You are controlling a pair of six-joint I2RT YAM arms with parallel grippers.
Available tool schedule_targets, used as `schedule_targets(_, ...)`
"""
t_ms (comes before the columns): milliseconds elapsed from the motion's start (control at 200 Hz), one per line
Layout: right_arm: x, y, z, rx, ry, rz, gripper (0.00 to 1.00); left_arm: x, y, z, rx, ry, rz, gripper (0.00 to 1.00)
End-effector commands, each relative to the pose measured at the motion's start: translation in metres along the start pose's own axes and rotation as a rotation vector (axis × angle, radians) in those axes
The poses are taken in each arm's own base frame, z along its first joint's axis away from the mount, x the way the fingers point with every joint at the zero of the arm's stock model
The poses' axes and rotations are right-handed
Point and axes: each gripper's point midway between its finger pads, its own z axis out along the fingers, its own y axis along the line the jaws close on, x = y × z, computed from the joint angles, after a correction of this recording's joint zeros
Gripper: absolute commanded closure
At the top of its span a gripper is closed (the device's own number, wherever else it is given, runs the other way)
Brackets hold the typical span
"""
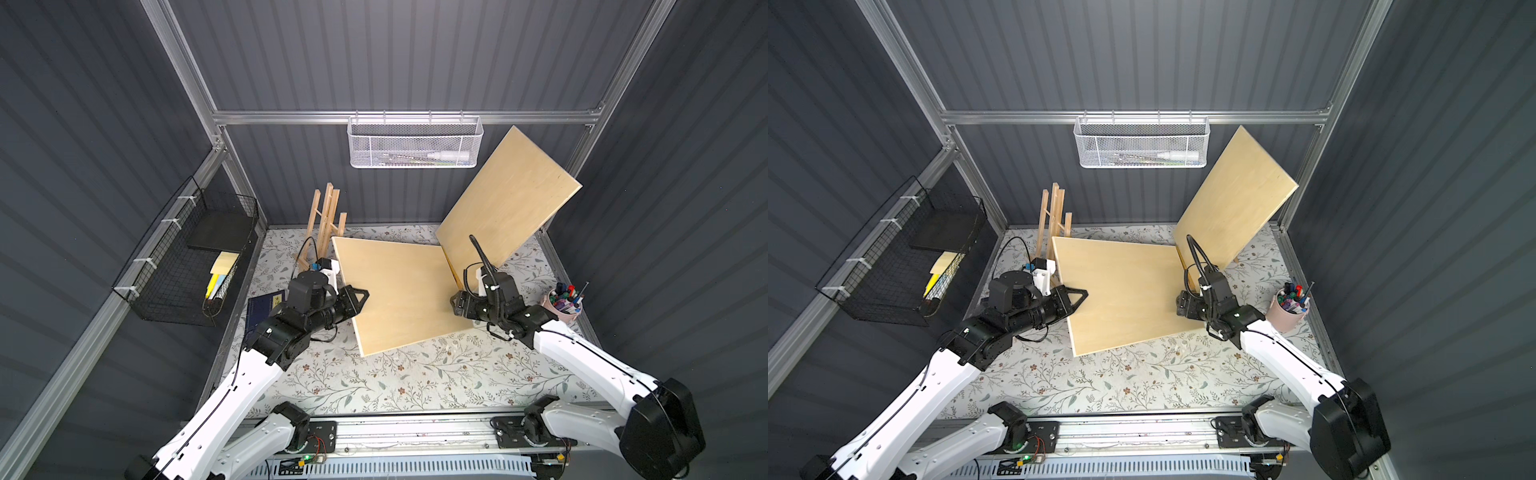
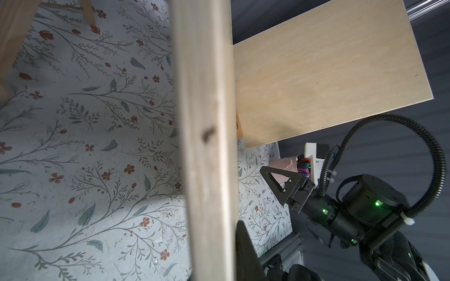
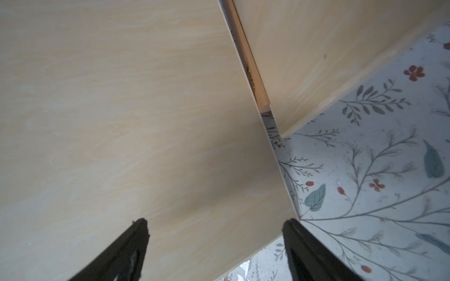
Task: Disassemble the easel
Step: Place the drawing board at the center of the board.
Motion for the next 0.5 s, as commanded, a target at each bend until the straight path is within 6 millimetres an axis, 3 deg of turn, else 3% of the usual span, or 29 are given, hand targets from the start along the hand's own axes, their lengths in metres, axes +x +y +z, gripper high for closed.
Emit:
schedule_targets(0,0.003,-0.009,0.002,0.041,-0.002,-0.017,0.11,0.063,0.093,0.007,-0.346,0.262,0.159,1.0)
schedule_targets(270,0.007,-0.014,0.008,0.06,0.015,-0.013,0.11,0.071,0.109,0.009,-0.388,0.283,0.163,1.0)
schedule_targets(495,0.013,-0.013,0.011,0.053,0.038,-0.006,0.11,0.071,0.111,0.007,-0.399,0.274,0.164,0.82)
